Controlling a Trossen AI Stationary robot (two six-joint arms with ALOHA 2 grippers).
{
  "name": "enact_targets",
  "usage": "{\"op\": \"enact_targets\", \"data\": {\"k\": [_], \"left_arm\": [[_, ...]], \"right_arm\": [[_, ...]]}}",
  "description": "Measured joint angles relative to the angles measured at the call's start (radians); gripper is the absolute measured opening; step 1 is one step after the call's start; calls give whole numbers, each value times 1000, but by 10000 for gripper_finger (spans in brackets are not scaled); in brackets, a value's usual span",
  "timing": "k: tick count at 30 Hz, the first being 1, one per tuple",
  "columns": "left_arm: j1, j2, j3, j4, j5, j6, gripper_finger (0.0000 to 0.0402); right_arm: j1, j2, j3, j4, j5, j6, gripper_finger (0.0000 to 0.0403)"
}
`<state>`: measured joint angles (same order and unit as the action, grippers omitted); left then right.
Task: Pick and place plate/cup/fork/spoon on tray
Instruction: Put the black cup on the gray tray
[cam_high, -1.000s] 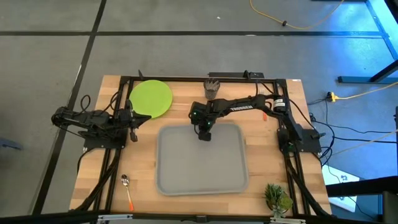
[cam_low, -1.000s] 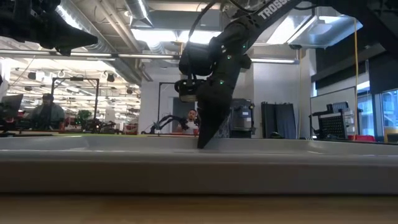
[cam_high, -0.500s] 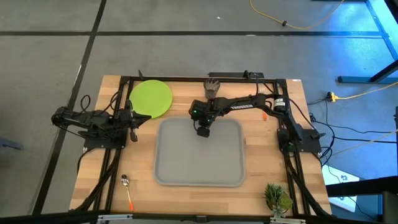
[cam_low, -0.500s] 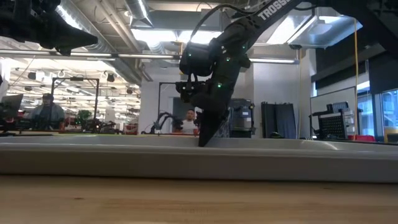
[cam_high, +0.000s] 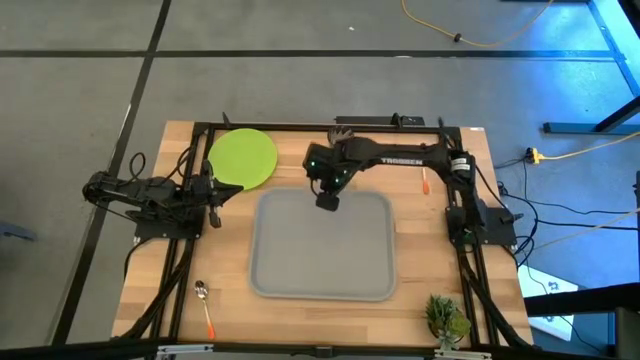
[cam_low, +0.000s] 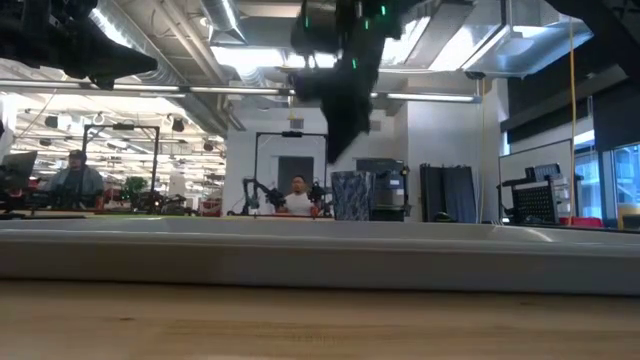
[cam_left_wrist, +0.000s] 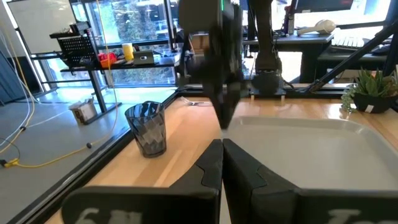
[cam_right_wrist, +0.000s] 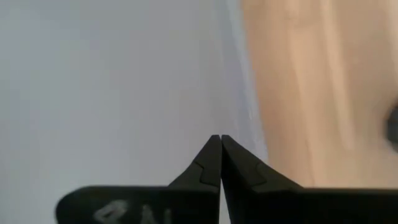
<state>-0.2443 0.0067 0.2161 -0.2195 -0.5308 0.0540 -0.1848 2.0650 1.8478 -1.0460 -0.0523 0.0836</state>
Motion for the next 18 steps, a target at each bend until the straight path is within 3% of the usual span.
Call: {"op": "enact_targets", "data": {"k": [9,18], "left_arm": [[0,0,0,4,0,-1,0],[0,0,3,-19,-118,-101,0]], "right_arm": [[-40,-2,253,-176,42,18,64],[-124,-2,284,-217,46,-2,137]]}}
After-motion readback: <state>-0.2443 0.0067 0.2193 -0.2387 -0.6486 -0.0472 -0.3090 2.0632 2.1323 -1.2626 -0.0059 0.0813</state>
